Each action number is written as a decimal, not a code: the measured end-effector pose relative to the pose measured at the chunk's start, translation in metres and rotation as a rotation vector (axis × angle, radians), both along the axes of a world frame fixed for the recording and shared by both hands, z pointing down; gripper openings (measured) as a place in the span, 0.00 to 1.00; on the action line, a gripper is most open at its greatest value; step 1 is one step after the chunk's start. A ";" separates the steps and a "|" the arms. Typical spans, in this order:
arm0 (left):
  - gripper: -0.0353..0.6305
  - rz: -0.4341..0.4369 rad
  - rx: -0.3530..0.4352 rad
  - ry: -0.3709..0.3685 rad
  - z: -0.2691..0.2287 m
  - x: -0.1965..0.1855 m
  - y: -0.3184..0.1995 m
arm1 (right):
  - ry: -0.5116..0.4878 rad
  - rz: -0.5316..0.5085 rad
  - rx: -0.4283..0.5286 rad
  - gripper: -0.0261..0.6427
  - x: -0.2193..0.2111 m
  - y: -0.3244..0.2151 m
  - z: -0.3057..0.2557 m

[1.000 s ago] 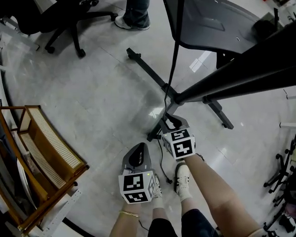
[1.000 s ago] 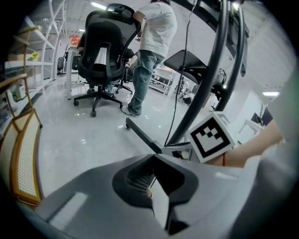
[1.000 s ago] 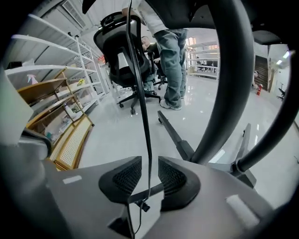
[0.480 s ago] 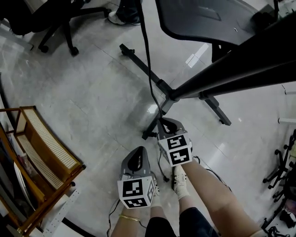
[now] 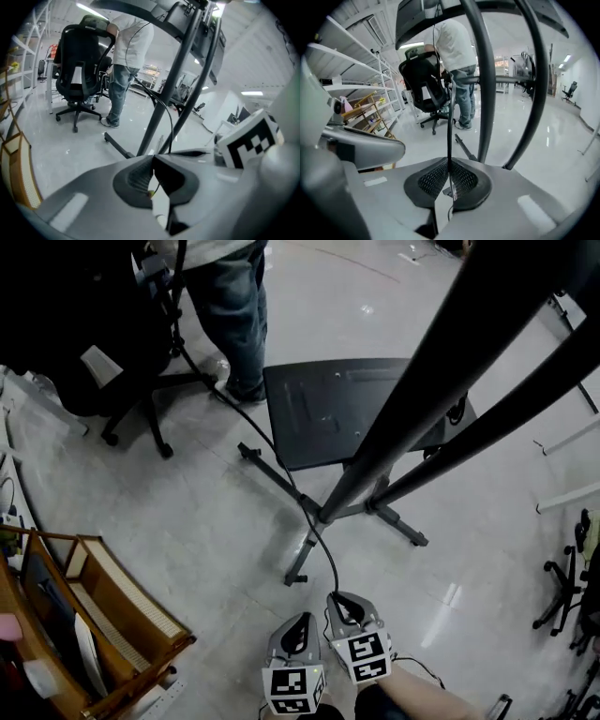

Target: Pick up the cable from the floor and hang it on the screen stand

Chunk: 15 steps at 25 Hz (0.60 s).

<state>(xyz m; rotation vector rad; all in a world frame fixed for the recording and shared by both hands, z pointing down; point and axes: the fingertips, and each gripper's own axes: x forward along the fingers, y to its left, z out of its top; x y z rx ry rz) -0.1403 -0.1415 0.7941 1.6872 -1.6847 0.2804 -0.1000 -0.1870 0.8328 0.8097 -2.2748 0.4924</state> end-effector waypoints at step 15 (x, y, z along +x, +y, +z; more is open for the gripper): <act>0.06 0.214 0.162 -0.009 -0.305 0.088 -0.037 | -0.015 0.236 0.299 0.06 0.126 -0.048 -0.366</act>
